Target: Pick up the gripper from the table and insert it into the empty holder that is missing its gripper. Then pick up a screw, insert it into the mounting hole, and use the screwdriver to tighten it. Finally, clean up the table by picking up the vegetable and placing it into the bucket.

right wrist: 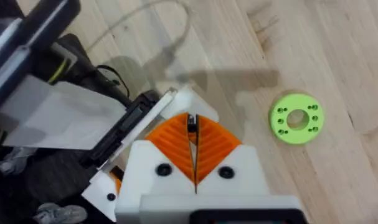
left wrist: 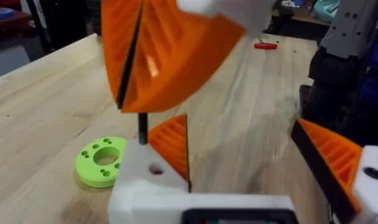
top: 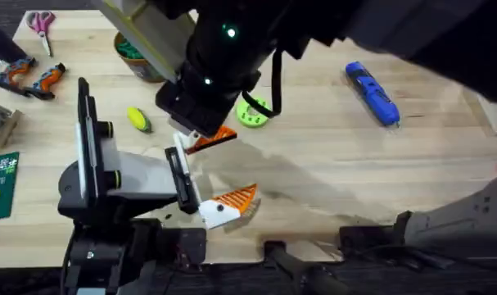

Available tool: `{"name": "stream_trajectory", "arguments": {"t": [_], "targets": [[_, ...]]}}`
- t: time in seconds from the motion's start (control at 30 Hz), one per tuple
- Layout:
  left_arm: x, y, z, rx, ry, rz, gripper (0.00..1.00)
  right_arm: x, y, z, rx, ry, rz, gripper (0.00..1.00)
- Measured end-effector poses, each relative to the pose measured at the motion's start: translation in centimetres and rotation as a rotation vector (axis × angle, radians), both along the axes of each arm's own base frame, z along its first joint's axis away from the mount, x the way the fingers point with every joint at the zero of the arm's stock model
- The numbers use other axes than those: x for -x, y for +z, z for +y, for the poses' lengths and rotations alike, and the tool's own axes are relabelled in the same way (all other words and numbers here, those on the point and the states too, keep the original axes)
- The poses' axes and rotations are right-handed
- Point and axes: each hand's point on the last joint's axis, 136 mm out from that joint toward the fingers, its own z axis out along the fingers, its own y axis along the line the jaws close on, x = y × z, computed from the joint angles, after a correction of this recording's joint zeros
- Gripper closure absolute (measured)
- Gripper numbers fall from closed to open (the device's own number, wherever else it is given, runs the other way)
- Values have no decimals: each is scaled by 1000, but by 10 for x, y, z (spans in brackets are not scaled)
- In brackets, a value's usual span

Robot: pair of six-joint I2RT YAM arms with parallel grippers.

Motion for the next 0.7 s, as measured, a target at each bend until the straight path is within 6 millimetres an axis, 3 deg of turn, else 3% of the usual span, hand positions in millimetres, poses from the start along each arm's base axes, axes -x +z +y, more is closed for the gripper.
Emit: {"name": "stream_trajectory", "arguments": {"t": [0.7], "targets": [[0, 0, 0, 0, 0, 0, 15, 9, -6, 4, 24, 2, 10, 995]]}}
